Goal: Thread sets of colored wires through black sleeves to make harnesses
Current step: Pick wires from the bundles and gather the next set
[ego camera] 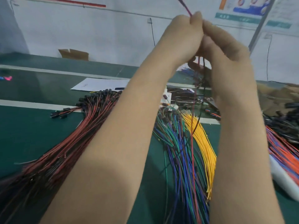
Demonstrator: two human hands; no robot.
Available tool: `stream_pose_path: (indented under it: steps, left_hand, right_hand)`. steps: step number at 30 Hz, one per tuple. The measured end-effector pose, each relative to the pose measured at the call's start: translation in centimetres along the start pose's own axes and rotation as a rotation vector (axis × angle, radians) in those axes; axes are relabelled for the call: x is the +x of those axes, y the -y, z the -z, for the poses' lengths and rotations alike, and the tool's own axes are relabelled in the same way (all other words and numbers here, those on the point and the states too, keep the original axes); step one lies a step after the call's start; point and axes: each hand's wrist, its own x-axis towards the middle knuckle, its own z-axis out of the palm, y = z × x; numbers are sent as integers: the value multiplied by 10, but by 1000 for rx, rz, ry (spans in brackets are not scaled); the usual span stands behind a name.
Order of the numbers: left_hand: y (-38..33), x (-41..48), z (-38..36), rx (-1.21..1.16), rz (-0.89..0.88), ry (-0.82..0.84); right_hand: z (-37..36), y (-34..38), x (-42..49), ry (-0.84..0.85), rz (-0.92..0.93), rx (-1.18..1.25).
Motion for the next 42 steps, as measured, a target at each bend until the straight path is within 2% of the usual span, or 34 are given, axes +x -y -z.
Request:
stream_pose_path:
  steps: [3,5,6,9,11,15,17,19,22,24,26,27,28,29,31,33,34,36,37,39,40,41,42]
  left_hand:
    - [6,-5,14,-561,157,10]
    - [20,-10,20,-948,324,80]
    - [32,-14,18,-1054,400,113]
    - [78,-36,-5,-1092,569,107]
    - [111,-50,-21,-987,657,34]
    - [169,-75,-34,-726,737,-57]
    - [191,-88,-34,-664,762,-83]
    - [206,-95,-29,-661,779,-94]
    - [212,-95,-23,-702,745,-79]
    - [209,-92,-25,-713,717,-53]
    - [204,-91,-29,-703,702,-17]
    - [201,-89,-32,-694,690,2]
    - [198,-87,-35,-673,673,23]
    - [194,-85,-39,-633,655,44]
    - [189,-79,-45,-494,621,84]
    - [189,-77,-51,-342,619,114]
    - [190,-76,-53,-292,636,119]
    - [195,-76,-52,-259,688,105]
    - [198,-77,-51,-263,713,87]
    - [203,-76,-49,-214,732,42]
    - [207,-76,-47,-132,728,19]
    - [211,-76,-46,-19,712,4]
    - [214,-77,-45,107,690,2]
  right_hand:
    - [26,-6,-12,-16,-96,8]
    - [36,-26,-22,-19,-251,-236]
    - [38,-41,-27,60,-349,-446]
    - [28,-91,-52,455,-655,-919]
    - [14,-120,-73,618,-725,-1135]
    - [4,-144,-95,502,-666,-1247]
    - [12,-147,-91,450,-646,-1169]
    - [23,-143,-85,296,-691,-903]
    - [37,-134,-77,-158,-692,-283]
    - [40,-130,-70,-396,-638,186]
    - [41,-127,-63,-501,-615,588]
    - [41,-129,-62,-489,-626,660]
    - [40,-130,-62,-432,-662,610]
    - [38,-133,-64,-338,-710,458]
    - [34,-144,-73,-105,-782,31]
    - [32,-155,-81,90,-770,-380]
    - [34,-160,-82,111,-751,-564]
    - [38,-159,-81,-72,-681,-746]
    - [40,-157,-79,-224,-647,-660]
    - [43,-144,-70,-499,-636,-194]
    - [45,-138,-65,-582,-635,26]
    - [49,-133,-62,-605,-645,134]
    - [52,-128,-59,-574,-676,130]
